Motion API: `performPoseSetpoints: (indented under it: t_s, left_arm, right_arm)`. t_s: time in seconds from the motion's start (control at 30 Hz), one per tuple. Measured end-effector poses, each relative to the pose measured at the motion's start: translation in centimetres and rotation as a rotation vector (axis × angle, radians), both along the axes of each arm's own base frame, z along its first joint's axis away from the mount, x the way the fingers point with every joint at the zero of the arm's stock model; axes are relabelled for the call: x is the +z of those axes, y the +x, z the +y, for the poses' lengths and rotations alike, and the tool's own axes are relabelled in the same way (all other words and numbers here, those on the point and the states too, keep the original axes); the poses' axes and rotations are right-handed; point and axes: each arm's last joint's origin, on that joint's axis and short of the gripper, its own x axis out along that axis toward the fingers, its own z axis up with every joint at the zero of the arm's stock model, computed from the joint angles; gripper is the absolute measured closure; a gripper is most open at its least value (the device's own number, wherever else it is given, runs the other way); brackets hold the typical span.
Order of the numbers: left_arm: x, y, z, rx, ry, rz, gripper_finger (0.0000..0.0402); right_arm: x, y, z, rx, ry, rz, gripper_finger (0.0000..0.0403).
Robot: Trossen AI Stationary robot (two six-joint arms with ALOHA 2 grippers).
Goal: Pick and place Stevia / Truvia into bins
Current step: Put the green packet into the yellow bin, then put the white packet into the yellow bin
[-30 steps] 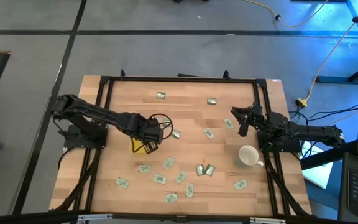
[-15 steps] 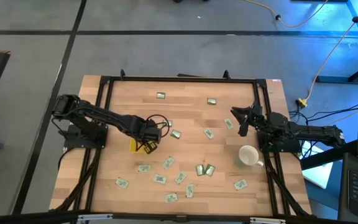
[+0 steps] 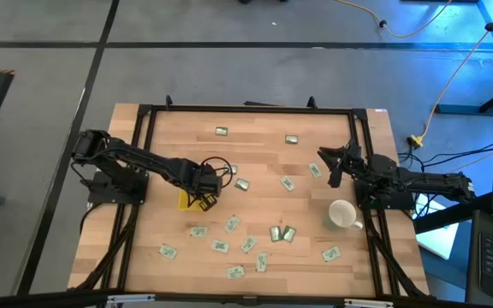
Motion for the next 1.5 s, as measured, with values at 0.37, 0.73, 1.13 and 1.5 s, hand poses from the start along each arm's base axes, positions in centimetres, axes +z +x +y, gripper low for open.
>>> performPoseSetpoints:
  t_s: [0.37, 0.73, 1.13, 1.5]
  left_arm:
    - [3.2, 0.2, -0.1, -0.056, -0.005, -0.122, 0.0318]
    - [5.7, 1.7, -4.7, -0.557, -0.093, -0.329, 0.0301]
    - [1.6, 1.3, -10.1, -0.643, -0.082, -0.159, 0.0306]
    - [-3.6, 2.0, -11.6, -0.612, -0.131, 0.031, 0.0309]
  right_arm:
    - [0.0, 0.0, 0.0, 0.0, -0.002, 0.001, 0.0316]
    - [0.0, 0.0, 0.0, 0.0, -0.002, 0.001, 0.0316]
    - [0.0, 0.0, 0.0, 0.0, -0.002, 0.001, 0.0316]
    - [0.0, 0.0, 0.0, 0.0, -0.002, 0.001, 0.0316]
